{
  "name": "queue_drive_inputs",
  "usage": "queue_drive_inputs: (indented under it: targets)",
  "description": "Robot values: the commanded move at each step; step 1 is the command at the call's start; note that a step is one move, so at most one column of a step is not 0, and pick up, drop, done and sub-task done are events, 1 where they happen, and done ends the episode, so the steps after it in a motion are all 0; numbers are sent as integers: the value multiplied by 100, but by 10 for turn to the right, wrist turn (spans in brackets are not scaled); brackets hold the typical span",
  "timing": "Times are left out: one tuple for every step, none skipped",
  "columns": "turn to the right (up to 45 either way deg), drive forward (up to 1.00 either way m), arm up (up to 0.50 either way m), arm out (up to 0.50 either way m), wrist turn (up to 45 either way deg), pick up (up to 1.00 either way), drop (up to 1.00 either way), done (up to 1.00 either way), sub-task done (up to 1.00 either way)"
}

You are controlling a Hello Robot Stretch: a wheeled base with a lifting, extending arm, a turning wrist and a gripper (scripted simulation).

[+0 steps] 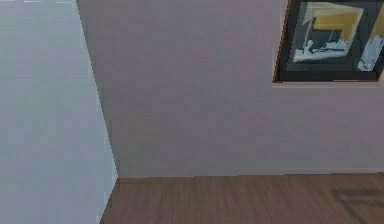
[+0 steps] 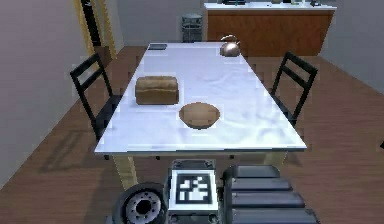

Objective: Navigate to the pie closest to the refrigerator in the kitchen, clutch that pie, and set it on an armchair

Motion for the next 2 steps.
queue_drive_inputs:
  targets:
    - [0, 0, 0, 50, 0, 0, 0, 0, 0]
    - [0, 0, 0, 0, 450, 0, 0, 0, 0]
